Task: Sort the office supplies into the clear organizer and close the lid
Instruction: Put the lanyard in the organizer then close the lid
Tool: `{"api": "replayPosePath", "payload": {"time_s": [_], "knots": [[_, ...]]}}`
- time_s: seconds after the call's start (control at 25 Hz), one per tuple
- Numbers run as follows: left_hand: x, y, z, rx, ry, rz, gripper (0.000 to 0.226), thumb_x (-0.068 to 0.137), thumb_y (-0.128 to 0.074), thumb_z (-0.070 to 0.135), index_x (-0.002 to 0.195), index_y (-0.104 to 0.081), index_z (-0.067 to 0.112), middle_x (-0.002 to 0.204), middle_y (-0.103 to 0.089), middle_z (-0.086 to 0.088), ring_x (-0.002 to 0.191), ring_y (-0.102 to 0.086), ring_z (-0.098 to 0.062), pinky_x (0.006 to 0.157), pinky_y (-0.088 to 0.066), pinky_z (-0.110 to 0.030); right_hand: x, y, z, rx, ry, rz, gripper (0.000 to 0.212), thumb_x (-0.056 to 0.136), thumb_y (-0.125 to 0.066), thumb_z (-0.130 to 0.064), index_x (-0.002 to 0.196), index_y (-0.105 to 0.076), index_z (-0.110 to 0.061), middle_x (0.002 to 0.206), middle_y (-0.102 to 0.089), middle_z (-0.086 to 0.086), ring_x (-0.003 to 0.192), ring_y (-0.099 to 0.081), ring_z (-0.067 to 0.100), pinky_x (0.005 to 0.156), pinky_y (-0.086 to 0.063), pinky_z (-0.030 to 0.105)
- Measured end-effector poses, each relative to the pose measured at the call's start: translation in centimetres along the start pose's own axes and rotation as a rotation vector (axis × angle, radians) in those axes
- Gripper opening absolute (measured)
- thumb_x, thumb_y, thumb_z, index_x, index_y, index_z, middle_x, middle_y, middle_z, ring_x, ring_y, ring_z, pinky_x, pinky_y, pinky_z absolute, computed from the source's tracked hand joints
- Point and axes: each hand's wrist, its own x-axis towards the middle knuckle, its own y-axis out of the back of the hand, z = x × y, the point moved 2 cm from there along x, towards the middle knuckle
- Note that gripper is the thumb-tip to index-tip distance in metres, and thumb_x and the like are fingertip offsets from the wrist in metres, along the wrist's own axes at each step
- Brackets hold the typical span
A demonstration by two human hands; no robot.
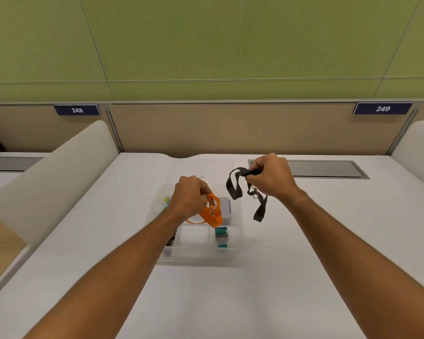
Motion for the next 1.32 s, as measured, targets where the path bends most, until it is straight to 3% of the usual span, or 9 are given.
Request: {"api": "replayPosePath", "payload": {"time_s": [0.36,0.52,0.64,0.92,1.08,1.2,1.32], "knots": [[-0.7,-1.2,-5.5,0.046,0.025,-0.134,0.023,0.088,-0.066,0.018,0.109,-0.072,0.011,0.113,-0.069,-0.01,0.096,-0.063,-0.024,0.087,-0.051,-0.031,-0.1,-3.3,-2.3,0.005,-0.045,-0.005,0.009,0.073,-0.071,-0.01,0.073,-0.075,-0.018,0.063,-0.065,-0.006,0.058,-0.062,0.009,0.045,-0.037,0.015],[-0.6,-3.5,-5.6,-0.014,-0.014,-0.166,0.022,0.084,-0.062,0.007,0.1,-0.076,0.013,0.102,-0.073,-0.008,0.089,-0.062,-0.017,0.077,-0.046,-0.023,-0.3,-3.7,-2.2,-0.008,-0.075,0.005,0.009,0.073,-0.071,-0.01,0.075,-0.075,-0.018,0.065,-0.065,-0.006,0.056,-0.061,0.009,0.042,-0.038,0.013],[-0.8,-5.1,-6.2,-0.023,-0.028,-0.185,0.025,0.081,-0.057,0.002,0.094,-0.076,0.012,0.094,-0.074,-0.009,0.088,-0.065,-0.021,0.075,-0.053,-0.029,-0.4,-3.8,-2.2,-0.014,-0.092,-0.002,0.01,0.073,-0.071,-0.011,0.073,-0.073,-0.02,0.062,-0.063,-0.007,0.053,-0.059,0.006,0.04,-0.035,0.009],[-1.2,-7.0,-7.1,0.133,-0.102,-0.344,0.03,0.08,-0.063,0.018,0.109,-0.071,0.02,0.108,-0.068,-0.004,0.096,-0.063,-0.022,0.076,-0.052,-0.031,0.1,-4.9,-3.9,0.108,-0.117,-0.051,0.007,0.072,-0.075,-0.011,0.07,-0.074,-0.017,0.061,-0.067,-0.002,0.05,-0.061,0.01,0.037,-0.038,0.013],[-1.1,-5.3,-7.8,-0.02,-0.081,-0.218,0.034,0.073,-0.065,0.018,0.105,-0.072,0.024,0.114,-0.066,0.003,0.105,-0.059,-0.018,0.085,-0.049,-0.031,0.5,-6.4,-5.5,0.306,-0.17,-0.071,0.01,0.07,-0.078,-0.008,0.067,-0.072,-0.016,0.063,-0.07,0.003,0.052,-0.067,0.013,0.045,-0.054,0.025],[-0.5,-3.5,-9.7,-0.066,0.013,-0.057,0.034,0.069,-0.062,0.008,0.1,-0.074,0.018,0.109,-0.066,-0.003,0.102,-0.059,-0.021,0.085,-0.047,-0.032,0.6,-8.5,-6.3,0.424,-0.204,-0.082,0.013,0.071,-0.079,-0.008,0.067,-0.07,-0.016,0.062,-0.07,0.004,0.05,-0.067,0.011,0.046,-0.052,0.021],[-0.6,-2.3,-12.5,0.034,0.112,0.018,0.043,0.073,-0.062,0.009,0.115,-0.068,0.015,0.117,-0.061,-0.008,0.108,-0.054,-0.026,0.089,-0.043,-0.036,0.4,-11.2,-6.6,0.465,-0.235,-0.114,0.008,0.073,-0.078,-0.009,0.073,-0.071,-0.013,0.07,-0.072,0.006,0.06,-0.07,0.016,0.054,-0.059,0.028]]}}
